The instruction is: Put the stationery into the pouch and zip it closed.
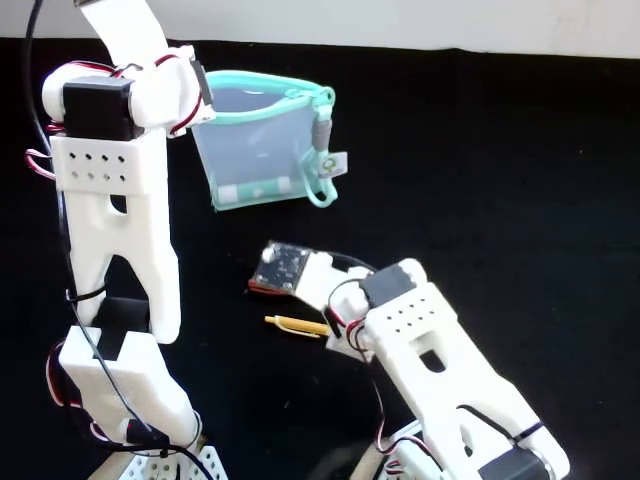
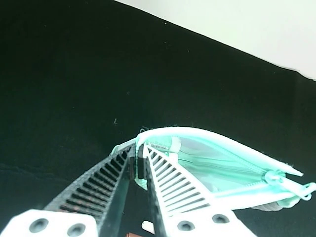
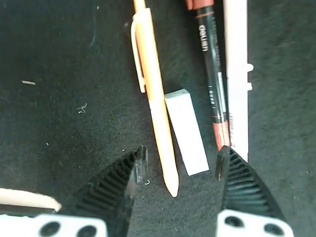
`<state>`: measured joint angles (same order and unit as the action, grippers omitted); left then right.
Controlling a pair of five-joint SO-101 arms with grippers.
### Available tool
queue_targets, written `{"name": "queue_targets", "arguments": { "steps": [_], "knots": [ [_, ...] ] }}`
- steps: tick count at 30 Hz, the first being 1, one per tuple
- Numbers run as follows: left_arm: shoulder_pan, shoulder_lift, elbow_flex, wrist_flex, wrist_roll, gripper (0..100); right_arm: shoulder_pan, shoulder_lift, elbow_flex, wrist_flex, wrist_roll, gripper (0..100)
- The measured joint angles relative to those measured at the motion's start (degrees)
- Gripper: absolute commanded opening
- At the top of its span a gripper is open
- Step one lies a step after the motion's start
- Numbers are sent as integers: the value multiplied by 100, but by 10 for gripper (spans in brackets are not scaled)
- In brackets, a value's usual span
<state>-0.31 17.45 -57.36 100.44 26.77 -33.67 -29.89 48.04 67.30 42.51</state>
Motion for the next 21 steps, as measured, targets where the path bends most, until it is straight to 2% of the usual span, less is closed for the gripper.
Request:
{"name": "queue_targets", "arguments": {
  "steps": [13,15,18,19,21],
  "knots": [
    [9,-62,0,0,-18,7,325,1486,299,-1723,422,233],
    [9,-62,0,0,-18,7,325,1662,273,-1758,554,186],
    [9,-62,0,0,-18,7,325,1758,273,-1811,633,0],
    [9,-62,0,0,-18,7,325,1776,264,-1811,633,23],
    [9,-62,0,0,-18,7,334,1776,185,-1811,519,2]
  ]
}}
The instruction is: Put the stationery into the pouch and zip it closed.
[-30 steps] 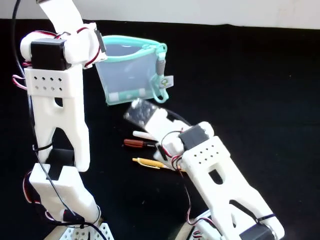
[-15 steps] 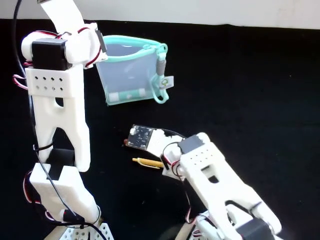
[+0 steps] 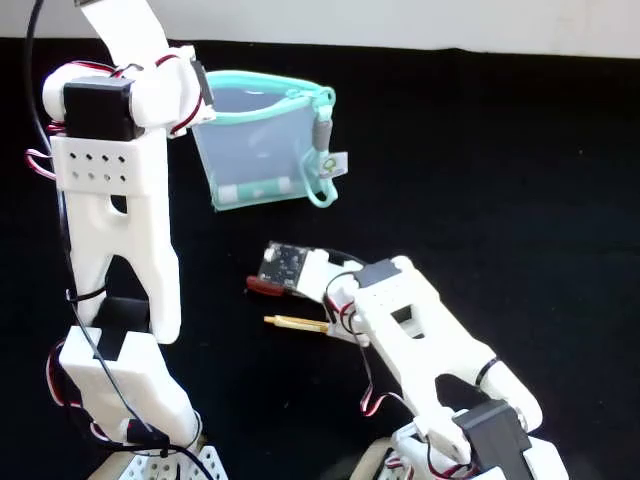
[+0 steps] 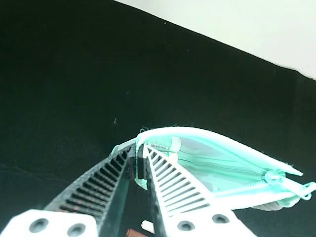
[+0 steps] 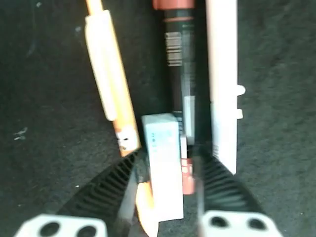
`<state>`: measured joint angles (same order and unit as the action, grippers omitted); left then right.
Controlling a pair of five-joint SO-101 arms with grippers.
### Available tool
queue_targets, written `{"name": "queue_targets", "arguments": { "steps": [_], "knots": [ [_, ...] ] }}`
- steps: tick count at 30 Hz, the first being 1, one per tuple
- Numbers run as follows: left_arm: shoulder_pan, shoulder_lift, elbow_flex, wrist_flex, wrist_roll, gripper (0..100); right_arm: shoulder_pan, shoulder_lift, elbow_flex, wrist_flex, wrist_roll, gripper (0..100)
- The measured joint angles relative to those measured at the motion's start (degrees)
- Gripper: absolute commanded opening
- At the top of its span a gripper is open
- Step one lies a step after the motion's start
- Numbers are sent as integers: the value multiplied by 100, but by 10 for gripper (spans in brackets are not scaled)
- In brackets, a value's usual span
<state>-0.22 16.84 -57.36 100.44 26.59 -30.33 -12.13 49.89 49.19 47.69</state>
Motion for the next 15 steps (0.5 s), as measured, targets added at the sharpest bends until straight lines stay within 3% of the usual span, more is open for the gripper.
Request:
{"name": "queue_targets", "arguments": {
  "steps": [7,15],
  "knots": [
    [0,0,0,0,0,7,237,-53,-580,53,-976,6],
    [0,0,0,0,0,7,607,-1073,-2171,501,-2593,6]
  ]
}}
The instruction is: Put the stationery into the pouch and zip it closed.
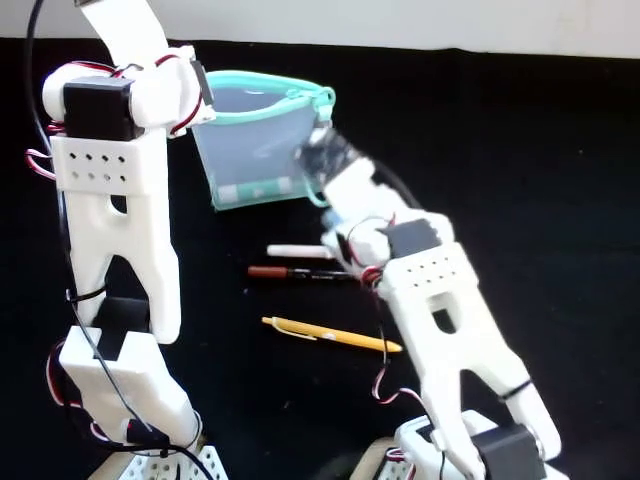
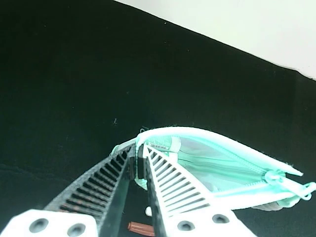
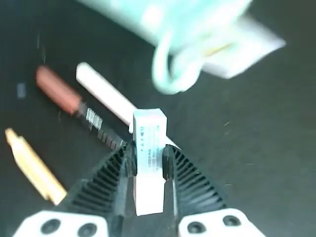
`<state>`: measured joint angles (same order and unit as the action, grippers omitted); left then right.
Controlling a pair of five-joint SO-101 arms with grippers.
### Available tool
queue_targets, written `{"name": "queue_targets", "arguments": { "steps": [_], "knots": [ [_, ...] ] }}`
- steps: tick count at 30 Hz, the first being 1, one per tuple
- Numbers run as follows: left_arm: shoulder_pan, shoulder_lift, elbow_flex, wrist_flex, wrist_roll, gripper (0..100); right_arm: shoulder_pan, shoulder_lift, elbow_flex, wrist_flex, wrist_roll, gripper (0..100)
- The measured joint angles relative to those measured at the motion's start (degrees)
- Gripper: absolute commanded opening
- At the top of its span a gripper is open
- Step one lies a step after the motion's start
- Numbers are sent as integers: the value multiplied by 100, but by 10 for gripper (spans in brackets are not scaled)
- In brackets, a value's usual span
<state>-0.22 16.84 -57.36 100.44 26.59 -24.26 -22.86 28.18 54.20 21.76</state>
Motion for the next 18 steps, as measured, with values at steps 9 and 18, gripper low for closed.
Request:
{"name": "queue_targets", "arguments": {
  "steps": [9,18],
  "knots": [
    [0,0,0,0,-9,7,-281,-396,-2752,325,-2013,6],
    [0,0,0,0,-35,7,-800,545,-3473,-1398,-3156,6]
  ]
}}
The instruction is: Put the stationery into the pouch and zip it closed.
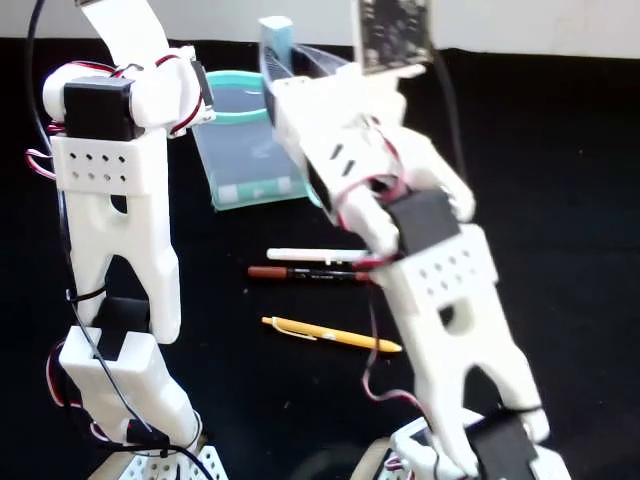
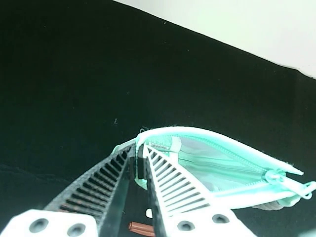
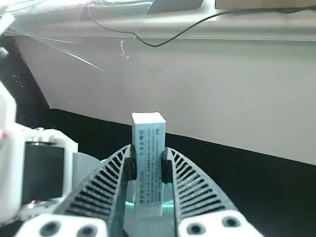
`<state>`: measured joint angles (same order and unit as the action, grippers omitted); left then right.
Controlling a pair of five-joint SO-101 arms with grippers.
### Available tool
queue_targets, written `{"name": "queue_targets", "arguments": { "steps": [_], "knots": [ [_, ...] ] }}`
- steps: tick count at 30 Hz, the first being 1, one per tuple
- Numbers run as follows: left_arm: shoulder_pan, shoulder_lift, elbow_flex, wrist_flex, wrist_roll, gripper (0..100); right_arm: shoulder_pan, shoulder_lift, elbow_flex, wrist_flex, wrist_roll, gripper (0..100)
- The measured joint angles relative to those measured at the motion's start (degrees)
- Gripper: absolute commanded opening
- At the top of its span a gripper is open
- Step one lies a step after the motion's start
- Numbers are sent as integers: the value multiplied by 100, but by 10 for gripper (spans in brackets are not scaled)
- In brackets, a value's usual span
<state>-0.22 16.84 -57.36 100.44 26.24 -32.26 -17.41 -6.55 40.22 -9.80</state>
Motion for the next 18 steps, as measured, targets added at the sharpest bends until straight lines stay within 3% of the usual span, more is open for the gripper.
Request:
{"name": "queue_targets", "arguments": {
  "steps": [5,15,18],
  "knots": [
    [0,0,0,0,0,7,-343,677,0,-501,-9,6],
    [0,0,0,0,0,7,-378,1547,0,-941,-9,6],
    [0,0,0,0,0,7,-378,1547,0,-941,0,59]
  ]
}}
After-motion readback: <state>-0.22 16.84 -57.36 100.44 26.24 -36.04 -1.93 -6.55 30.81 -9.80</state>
